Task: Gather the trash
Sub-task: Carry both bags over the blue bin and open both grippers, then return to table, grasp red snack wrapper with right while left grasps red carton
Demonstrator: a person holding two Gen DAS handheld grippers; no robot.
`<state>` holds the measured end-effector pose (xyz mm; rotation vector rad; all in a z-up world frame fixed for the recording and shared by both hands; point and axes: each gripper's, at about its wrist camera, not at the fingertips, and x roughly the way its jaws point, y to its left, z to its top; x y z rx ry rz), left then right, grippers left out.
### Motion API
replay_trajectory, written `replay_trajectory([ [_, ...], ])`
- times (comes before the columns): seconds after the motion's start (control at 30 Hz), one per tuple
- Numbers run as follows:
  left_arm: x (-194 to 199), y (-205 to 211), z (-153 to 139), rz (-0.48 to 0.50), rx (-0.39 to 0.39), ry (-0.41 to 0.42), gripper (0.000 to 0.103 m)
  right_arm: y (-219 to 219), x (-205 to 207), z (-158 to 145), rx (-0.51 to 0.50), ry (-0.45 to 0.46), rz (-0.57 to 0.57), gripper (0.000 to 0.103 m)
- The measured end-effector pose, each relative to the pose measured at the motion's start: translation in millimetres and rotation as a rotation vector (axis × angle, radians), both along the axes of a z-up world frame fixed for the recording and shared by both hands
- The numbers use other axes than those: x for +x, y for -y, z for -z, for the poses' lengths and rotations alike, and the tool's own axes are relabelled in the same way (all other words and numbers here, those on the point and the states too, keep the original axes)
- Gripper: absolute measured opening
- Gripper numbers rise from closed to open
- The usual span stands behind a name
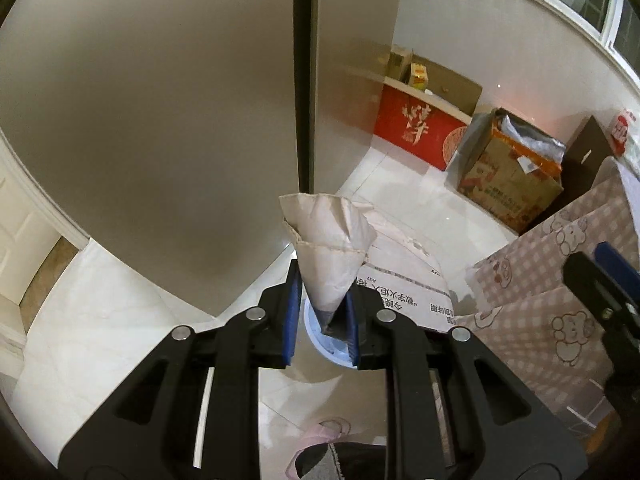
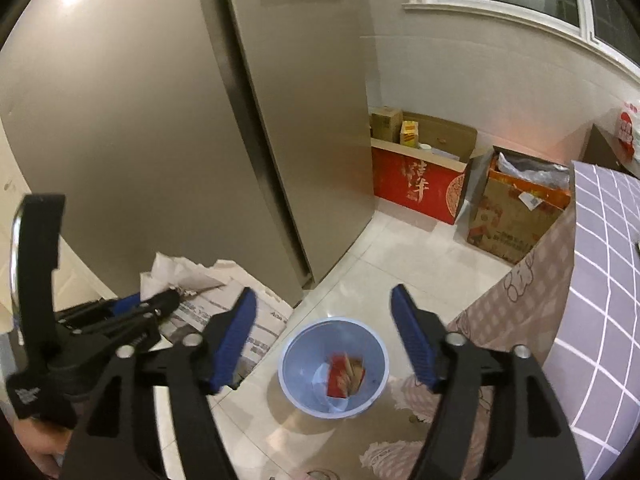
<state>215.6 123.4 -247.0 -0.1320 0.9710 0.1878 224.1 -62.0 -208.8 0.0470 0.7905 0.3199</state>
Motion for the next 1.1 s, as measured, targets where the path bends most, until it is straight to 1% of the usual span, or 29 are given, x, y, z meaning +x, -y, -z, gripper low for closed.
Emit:
replay_trajectory([
  [0.1,-0.4,2.0,5.1,0.008,0.019,-0.006,0.019,5.0,-2.4,0.3,-0.007,-0.008,0.011,0.075],
  [0.23,1.7,8.6,5.4,0.03,0.028,-0.009,0.019,6.7,-6.1,-0.7,-0.019,0.004,0.03,0.076],
  [0.37,6.6,13.3,5.3,0.044,0.043,-0.01,0.02,10.8,-10.4,-3.3,-0.028,0.029,0.054,0.079],
  [0.43,11.5,17.1,5.6,0.049,0.064,-0.011,0.02,12.2,-12.6,-5.8,-0.033,0.044,0.067,0.08],
  [0.53,19.9,21.3,6.2,0.054,0.07,-0.01,0.02,16.8,-14.9,-7.8,-0.039,0.064,0.085,0.08],
  [0.6,24.8,23.9,5.1,0.058,0.066,-0.006,0.025,21.2,-15.5,-9.6,-0.039,0.077,0.101,0.081],
  [0.67,28.3,24.7,3.2,0.062,0.044,-0.002,0.061,25.0,-15.0,-9.6,-0.039,0.077,0.112,0.082],
  [0.7,28.7,24.8,1.7,0.051,0.047,0.012,0.082,26.5,-16.2,-9.6,-0.037,0.076,0.118,0.082],
  [0.73,26.6,24.4,-0.4,0.037,0.057,0.035,0.083,27.7,-16.6,-9.3,-0.034,0.073,0.122,0.082],
  [0.87,23.0,28.1,-0.3,0.068,0.033,0.014,0.083,29.3,-17.1,-8.6,-0.031,0.063,0.129,0.082],
  [0.93,17.9,29.6,-3.4,0.069,0.03,0.024,0.083,29.3,-20.8,-10.8,-0.033,0.064,0.128,0.082],
  [1.1,1.4,31.0,-20.7,0.066,0.023,0.058,0.083,31.0,-28.5,-18.3,-0.037,0.078,0.127,0.082],
])
